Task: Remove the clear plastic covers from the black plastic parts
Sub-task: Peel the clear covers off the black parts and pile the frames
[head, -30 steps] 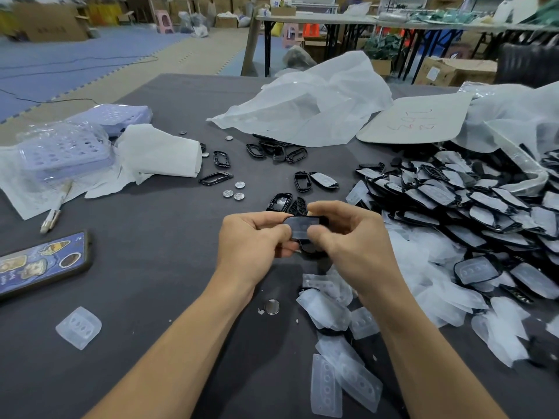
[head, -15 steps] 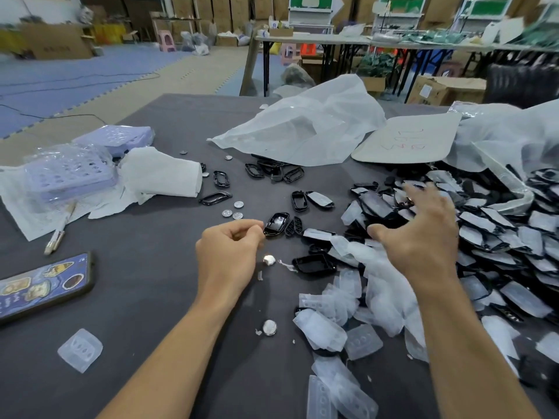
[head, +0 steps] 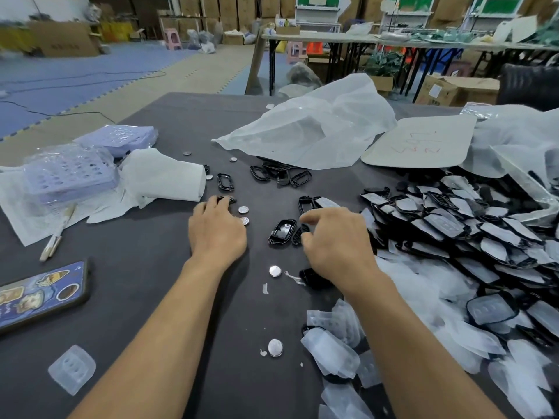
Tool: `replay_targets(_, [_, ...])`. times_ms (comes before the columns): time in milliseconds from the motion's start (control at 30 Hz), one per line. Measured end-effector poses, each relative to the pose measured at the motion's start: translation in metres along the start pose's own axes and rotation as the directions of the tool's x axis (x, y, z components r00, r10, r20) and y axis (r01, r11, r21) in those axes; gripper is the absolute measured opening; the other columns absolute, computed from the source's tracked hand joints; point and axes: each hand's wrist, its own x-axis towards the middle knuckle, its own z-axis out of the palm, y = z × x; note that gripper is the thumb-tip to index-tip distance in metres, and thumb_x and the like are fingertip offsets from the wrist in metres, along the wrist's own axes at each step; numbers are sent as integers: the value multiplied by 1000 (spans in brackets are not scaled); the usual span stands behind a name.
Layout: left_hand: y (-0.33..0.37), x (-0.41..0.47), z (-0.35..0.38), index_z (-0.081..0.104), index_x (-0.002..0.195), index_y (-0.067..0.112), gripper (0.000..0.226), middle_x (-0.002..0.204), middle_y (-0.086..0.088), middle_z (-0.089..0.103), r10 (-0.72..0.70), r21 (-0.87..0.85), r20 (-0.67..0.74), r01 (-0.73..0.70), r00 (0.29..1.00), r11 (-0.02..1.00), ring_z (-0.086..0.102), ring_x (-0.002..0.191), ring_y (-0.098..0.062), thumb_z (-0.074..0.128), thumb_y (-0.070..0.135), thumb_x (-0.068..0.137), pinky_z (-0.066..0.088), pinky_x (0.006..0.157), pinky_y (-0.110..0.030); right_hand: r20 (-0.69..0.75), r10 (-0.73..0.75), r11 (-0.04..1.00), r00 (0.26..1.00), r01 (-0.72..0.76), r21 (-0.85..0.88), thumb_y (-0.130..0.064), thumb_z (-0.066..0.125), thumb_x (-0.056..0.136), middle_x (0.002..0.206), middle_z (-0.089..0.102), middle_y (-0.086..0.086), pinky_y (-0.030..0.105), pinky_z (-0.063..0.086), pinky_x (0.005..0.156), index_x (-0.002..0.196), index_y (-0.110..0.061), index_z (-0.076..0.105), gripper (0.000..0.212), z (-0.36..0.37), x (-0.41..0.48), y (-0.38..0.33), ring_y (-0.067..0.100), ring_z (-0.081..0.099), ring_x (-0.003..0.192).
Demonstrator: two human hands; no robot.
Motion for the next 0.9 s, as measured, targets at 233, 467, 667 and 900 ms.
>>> replay_targets(233, [-6,9,-6,60,138,24,44,137,-8,60,-51,42,-66,54,997,998,48,126,-34,56,32,95,36,108,-42,107,-65,962,992,90,-257,-14,64,89,103,73,-4,30,31,106,107,-26,71,23,9,20,-9,20,63,103])
replay_targets(467, [-18,0,-11,75,96,25,23,86,5,70,-210,-480,-153,113,966,870,64,90,-22,65,7,87,48,76,-28,11,-51,998,999,51,-37,-6,62,88,95,78,-3,33,53,85,98,-31,81,33,5,8,1,28,68,98])
replay_targets(667, [7,-46,-16,78,79,45,27,69,18,70,-169,-795,-57,58,984,603,56,64,-4,74,21,90,46,62,-16,-147,226,674,963,-45,737,-2,74,87,78,78,-16,13,54,67,80,-28,81,28,-5,-32,9,-2,72,72])
replay_targets(900, [31,-110,-8,83,93,30,25,85,-1,79,50,-884,188,146,981,443,68,71,-14,68,11,98,53,69,-26,157,364,142,918,-221,965,10,74,85,88,79,13,24,60,65,88,-5,79,17,-12,-71,20,18,74,73])
